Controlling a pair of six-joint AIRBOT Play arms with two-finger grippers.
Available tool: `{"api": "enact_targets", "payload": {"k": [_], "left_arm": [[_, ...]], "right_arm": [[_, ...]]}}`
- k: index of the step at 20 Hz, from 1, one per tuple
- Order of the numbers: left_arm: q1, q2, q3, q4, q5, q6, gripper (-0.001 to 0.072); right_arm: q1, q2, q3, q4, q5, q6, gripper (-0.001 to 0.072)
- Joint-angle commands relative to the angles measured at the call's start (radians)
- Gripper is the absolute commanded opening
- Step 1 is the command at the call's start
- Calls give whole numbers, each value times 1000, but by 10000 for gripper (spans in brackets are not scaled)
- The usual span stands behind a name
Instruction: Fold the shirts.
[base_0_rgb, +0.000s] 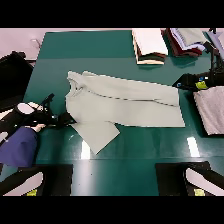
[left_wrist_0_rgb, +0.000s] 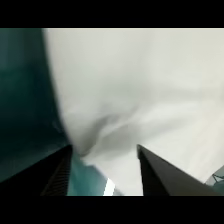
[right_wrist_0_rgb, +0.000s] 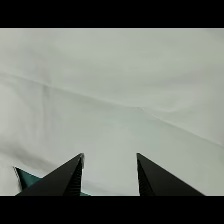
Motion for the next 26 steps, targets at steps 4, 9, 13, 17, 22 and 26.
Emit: {"api": "enact_targets", "payload": {"k": [4,9,13,17,22,26], "left_arm": [[-98,1,46,-19,122,3,25],[-98,2,194,25,21,24,25],[-98,2,214,23,16,32,25],[-98,2,214,23,-20,32,25],[-98,2,214,23,-34,28,25],[-98,2,215,23,-43,24,25]], "right_arm": [[-73,6,-24,-1,84,-13,386],[-336,84,-313,-188,119,-16,387],[-590,77,-520,-93,102,-55,465],[-644,-27,-608,64,22,-95,448],[-488,-111,-612,169,-159,-101,412],[-358,-112,-566,156,-252,-105,118]]}}
